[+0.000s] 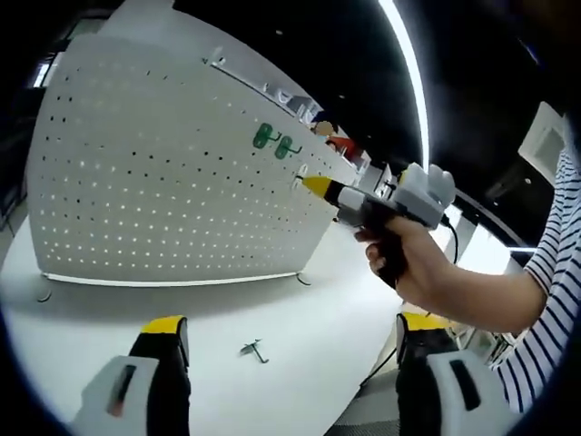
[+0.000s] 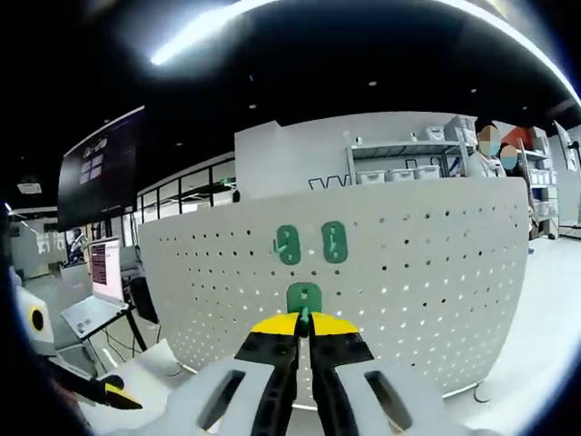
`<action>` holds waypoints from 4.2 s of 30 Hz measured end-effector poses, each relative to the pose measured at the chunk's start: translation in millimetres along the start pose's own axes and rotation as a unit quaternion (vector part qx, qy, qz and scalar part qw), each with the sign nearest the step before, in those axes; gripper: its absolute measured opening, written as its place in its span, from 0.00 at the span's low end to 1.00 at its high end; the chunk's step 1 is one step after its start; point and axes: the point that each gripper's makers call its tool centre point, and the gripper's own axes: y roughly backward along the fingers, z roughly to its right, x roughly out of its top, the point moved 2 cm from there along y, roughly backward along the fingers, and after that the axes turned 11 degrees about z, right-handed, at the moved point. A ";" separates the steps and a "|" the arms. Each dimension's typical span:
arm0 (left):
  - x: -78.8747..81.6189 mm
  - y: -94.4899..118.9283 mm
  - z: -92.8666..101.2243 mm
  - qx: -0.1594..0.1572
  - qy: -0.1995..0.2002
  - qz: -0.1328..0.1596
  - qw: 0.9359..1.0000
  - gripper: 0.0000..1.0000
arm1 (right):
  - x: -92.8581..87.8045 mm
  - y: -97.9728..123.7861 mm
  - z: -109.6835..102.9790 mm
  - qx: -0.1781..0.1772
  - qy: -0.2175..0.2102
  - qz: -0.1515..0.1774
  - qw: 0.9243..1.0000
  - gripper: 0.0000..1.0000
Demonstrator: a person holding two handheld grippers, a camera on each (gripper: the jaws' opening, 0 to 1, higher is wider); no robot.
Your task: Insert the hook assembly into the mounting plate slot until the hook locks in place.
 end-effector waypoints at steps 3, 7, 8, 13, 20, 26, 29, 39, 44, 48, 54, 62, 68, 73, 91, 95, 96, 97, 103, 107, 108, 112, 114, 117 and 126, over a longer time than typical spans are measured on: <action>-1.6 -1.4 -0.8 0.002 0.001 -0.003 1.000 0.99 | 2.9 -3.4 7.6 -0.009 0.002 0.005 1.000 0.00; -2.5 -2.1 -0.2 0.000 0.008 -0.005 1.000 0.99 | 4.2 -7.5 16.5 -0.018 0.004 0.009 1.000 0.00; -2.5 -1.9 -1.0 0.001 0.011 -0.005 1.000 0.99 | 3.9 -8.1 17.5 -0.018 0.005 0.009 1.000 0.00; 1.6 0.8 -7.4 0.008 0.010 -0.002 1.000 1.00 | 4.0 -10.5 23.7 -0.023 0.007 0.008 1.000 0.00; 6.7 3.4 -16.0 0.018 0.006 0.000 1.000 1.00 | 11.3 -20.6 32.5 -0.030 0.019 0.020 0.999 0.00; 6.3 6.4 -20.2 0.025 0.004 -0.003 1.000 1.00 | 18.3 -32.8 38.5 -0.036 0.026 0.030 0.999 0.00; 5.7 7.0 -20.9 0.027 0.003 -0.006 1.000 1.00 | 21.7 -38.4 40.8 -0.038 0.032 0.035 0.998 0.00; 4.6 8.1 -22.3 0.032 0.002 -0.006 0.999 1.00 | 32.7 -47.3 49.7 -0.053 0.035 0.050 0.997 0.00; 0.9 9.9 -22.9 0.035 0.001 -0.012 0.999 1.00 | 37.8 -51.1 55.9 -0.062 0.044 0.056 0.996 0.00; -0.2 10.7 -24.2 0.037 0.003 -0.013 0.999 1.00 | 40.7 -53.1 61.9 -0.070 0.046 0.060 0.995 0.00; 0.5 10.1 -26.2 0.040 0.006 -0.009 0.999 0.99 | 41.9 -52.1 65.9 -0.076 0.050 0.063 0.994 0.00; -0.1 8.2 -27.3 0.035 0.013 -0.008 0.999 0.99 | 42.4 -55.3 64.9 -0.072 0.056 0.070 0.993 0.00; -1.8 8.1 -28.5 0.035 0.013 -0.012 0.999 0.98 | 38.3 -56.1 66.5 -0.075 0.059 0.065 0.993 0.00; -2.7 7.7 -29.4 0.035 0.013 -0.014 0.999 0.98 | 38.1 -57.5 67.2 -0.074 0.059 0.065 0.993 0.00; -6.7 10.3 -30.7 0.041 0.011 -0.022 0.999 0.98 | 32.2 -59.0 67.7 -0.078 0.059 0.059 0.993 0.00; -7.4 10.6 -31.0 0.041 0.010 -0.024 0.999 0.98 | 32.0 -59.4 67.5 -0.076 0.056 0.057 0.994 0.00; -6.7 10.5 -30.3 0.040 0.010 -0.022 0.999 0.98 | 31.9 -59.3 67.3 -0.076 0.055 0.056 0.994 0.00; -6.3 10.5 -29.9 0.039 0.010 -0.022 0.999 0.98 | 32.0 -59.2 67.4 -0.076 0.055 0.055 0.994 0.00; -5.0 12.0 -28.6 0.038 0.008 -0.021 0.999 0.98 | 32.1 -59.6 67.0 -0.079 0.043 0.047 0.995 0.01; -3.7 13.3 -27.7 0.037 0.004 -0.020 0.999 0.98 | 28.2 -61.5 67.2 -0.078 0.033 0.030 0.996 0.01; -5.1 13.7 -27.1 0.037 0.003 -0.025 0.999 0.99 | 26.3 -61.4 67.4 -0.080 0.033 0.025 0.996 0.01; -7.2 13.6 -23.2 0.033 -0.003 -0.031 0.999 1.00 | 23.4 -60.4 65.8 -0.080 0.038 0.018 0.996 0.06; -6.7 14.0 -22.0 0.032 0.000 -0.029 0.999 1.00 | 26.9 -58.1 65.6 -0.083 0.037 0.021 0.996 0.08; -5.9 15.5 -20.8 0.032 0.000 -0.028 0.999 1.00 | 35.6 -55.3 64.9 -0.080 0.034 0.028 0.996 0.08; -6.1 18.3 -16.4 0.029 0.001 -0.028 0.999 1.00 | 60.6 -41.2 69.2 -0.085 0.000 0.050 0.995 0.17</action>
